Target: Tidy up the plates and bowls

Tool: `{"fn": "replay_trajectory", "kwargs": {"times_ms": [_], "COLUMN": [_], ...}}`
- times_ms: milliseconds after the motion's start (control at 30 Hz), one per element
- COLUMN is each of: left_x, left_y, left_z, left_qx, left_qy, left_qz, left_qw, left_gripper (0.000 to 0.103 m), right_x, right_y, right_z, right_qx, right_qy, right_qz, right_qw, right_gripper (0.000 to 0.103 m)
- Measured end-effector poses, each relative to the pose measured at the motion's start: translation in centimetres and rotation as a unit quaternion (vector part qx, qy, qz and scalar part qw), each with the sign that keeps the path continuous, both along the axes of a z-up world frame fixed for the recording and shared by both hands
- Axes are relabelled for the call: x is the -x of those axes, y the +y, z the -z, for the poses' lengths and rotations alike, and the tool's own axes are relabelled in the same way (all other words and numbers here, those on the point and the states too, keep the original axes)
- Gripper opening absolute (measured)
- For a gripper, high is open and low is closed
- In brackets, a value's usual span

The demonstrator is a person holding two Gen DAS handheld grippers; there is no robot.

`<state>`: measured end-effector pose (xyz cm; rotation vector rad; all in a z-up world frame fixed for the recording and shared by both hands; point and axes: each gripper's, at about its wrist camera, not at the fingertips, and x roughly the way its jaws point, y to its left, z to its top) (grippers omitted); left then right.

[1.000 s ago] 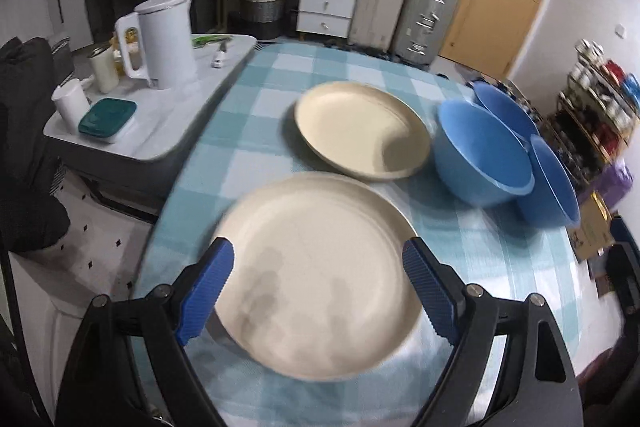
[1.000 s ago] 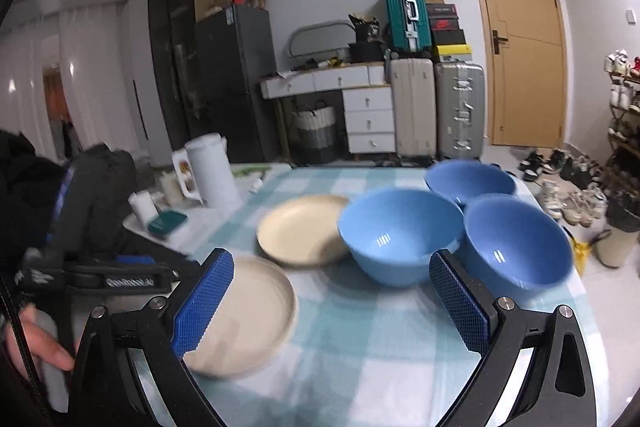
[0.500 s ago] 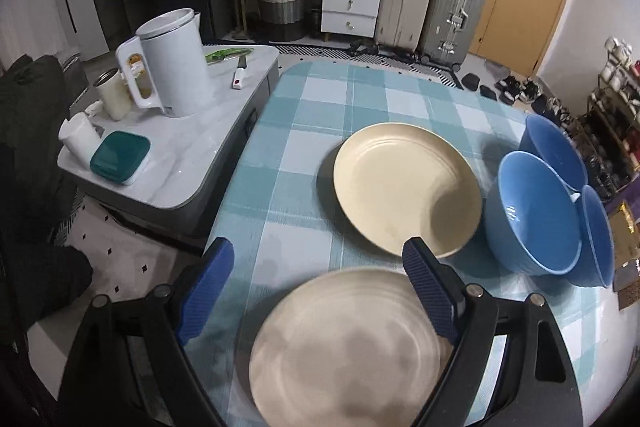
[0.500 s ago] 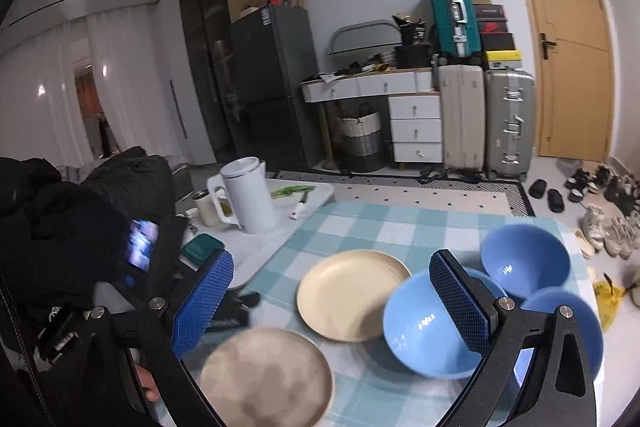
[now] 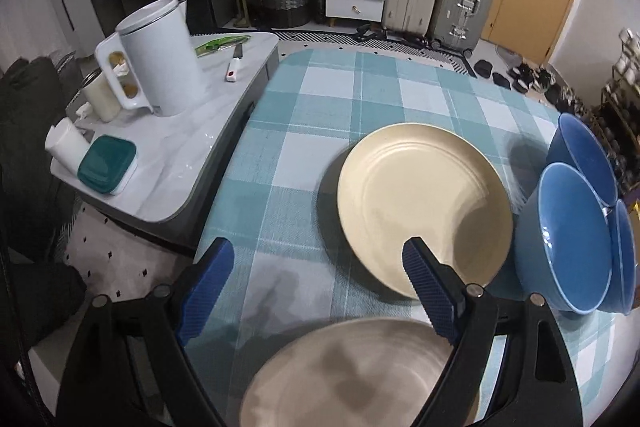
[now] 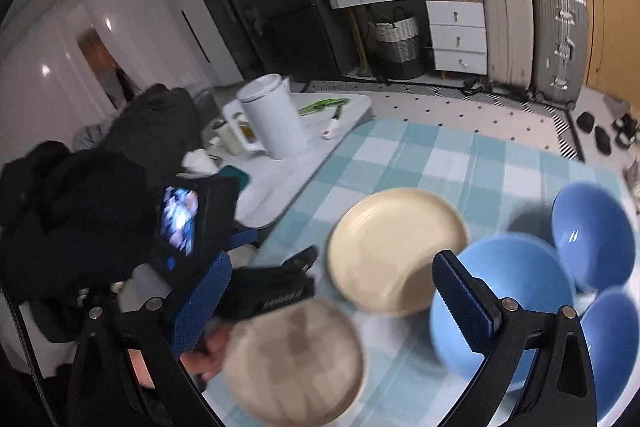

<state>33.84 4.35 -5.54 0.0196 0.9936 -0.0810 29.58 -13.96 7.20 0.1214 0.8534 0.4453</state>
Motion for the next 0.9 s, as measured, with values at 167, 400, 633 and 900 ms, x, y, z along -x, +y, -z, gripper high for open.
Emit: {"fn": "replay_trajectory", "kwargs": {"times_ms": [167, 400, 633, 900], "left_x": [-1.7, -4.6, -6.3, -7.2], "left_y": [-0.1, -0.9, -1.3, -0.8], "left_z": [0.8, 3.0, 4.9, 6.2], "left_qx": [-0.001, 0.024, 0.034, 0.07], "left_qy": [0.004, 0.056, 0.077, 0.099], "left_qz": [-0.006, 0.012, 0.025, 0.041], "left_qw": [1.0, 0.9981, 0.9961, 0.9918], "left_gripper": [0.087, 0.087, 0.087, 0.049], "right_x": [-5.9, -11.2, -12.5, -13.3], "right_y": [-0.6, -3.0, -3.1, -2.2], "right_z": [2.5, 7.1, 8.1, 8.8], "right_qx": [0.04, 0.026, 0.059, 0.082], "right_qy": [0.063, 0.16, 0.147, 0.147], "right_qz": [0.028, 0.069, 0.072, 0.058], "right_qw": [0.997, 0.984, 0.985, 0.984], "right_gripper": [0.102, 0.102, 0.102, 0.102]}}
